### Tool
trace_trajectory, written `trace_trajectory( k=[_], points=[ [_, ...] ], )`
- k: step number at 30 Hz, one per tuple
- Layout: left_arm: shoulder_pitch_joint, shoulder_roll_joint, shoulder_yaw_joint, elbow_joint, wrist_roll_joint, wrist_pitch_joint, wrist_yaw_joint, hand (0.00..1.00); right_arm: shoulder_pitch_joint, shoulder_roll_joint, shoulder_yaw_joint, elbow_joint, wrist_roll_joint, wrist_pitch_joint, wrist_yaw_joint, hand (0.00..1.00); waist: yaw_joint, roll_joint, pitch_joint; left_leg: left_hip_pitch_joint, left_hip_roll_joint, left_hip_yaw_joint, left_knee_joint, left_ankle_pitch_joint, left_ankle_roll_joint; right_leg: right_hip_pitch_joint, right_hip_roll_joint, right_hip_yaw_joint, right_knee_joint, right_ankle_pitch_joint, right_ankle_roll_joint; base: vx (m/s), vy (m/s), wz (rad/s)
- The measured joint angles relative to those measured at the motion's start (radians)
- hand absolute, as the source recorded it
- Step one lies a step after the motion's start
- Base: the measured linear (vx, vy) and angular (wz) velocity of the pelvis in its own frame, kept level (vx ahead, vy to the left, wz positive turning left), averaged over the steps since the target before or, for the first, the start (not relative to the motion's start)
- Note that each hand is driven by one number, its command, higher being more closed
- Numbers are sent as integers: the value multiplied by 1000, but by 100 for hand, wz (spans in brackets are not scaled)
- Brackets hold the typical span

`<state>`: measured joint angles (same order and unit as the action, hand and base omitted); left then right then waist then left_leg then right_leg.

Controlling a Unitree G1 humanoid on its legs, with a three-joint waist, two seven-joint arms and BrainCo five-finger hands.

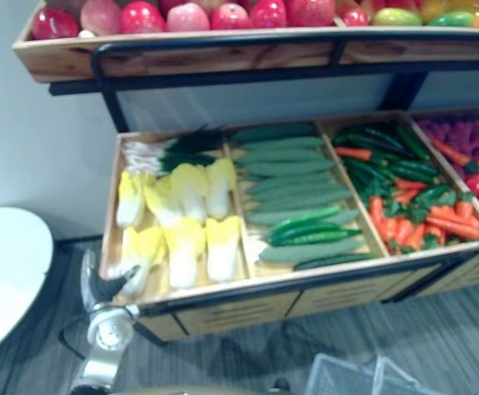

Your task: Pick vegetable in the basket

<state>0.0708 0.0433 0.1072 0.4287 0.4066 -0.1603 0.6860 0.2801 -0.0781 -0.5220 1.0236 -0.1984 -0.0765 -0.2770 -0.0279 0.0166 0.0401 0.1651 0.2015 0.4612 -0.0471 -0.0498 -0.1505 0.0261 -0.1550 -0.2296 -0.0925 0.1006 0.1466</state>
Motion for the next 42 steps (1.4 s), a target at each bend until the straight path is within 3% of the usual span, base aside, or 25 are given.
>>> trace_trajectory(
  k=[8, 19, 27, 42],
  points=[
    [-44, 22, 18, 111, -1, 40, 17, 0, -35, -7, 1, 19, 0, -2, -4, 100, -2, -3, 10, -25, -2, 0, 3, -3, 0, -42, 3, 22, 5, 2, -1, -9, -24, -8],
    [-84, 44, 14, 176, 0, 48, 17, 0, -99, -62, 21, 56, 1, -23, -5, 100, -4, 13, 51, -60, -5, -6, 16, -12, 2, -95, 3, 53, 26, 1, -3, -20, -22, -6],
    [-87, 68, -13, 172, 5, 49, 41, 0, -118, -65, 19, 75, 2, -27, -26, 100, -6, 12, 63, -67, -6, -12, 17, -16, 4, -112, 4, 64, 37, 0, -4, -7, -14, -4],
    [-70, 71, -66, 5, 48, 40, 74, 0, -124, -65, 8, 90, 2, -38, -41, 100, -25, 17, 74, -57, -5, -38, 18, -19, 9, -109, 4, 65, 59, -10, -18, 0, 0, 0]
  ],
)
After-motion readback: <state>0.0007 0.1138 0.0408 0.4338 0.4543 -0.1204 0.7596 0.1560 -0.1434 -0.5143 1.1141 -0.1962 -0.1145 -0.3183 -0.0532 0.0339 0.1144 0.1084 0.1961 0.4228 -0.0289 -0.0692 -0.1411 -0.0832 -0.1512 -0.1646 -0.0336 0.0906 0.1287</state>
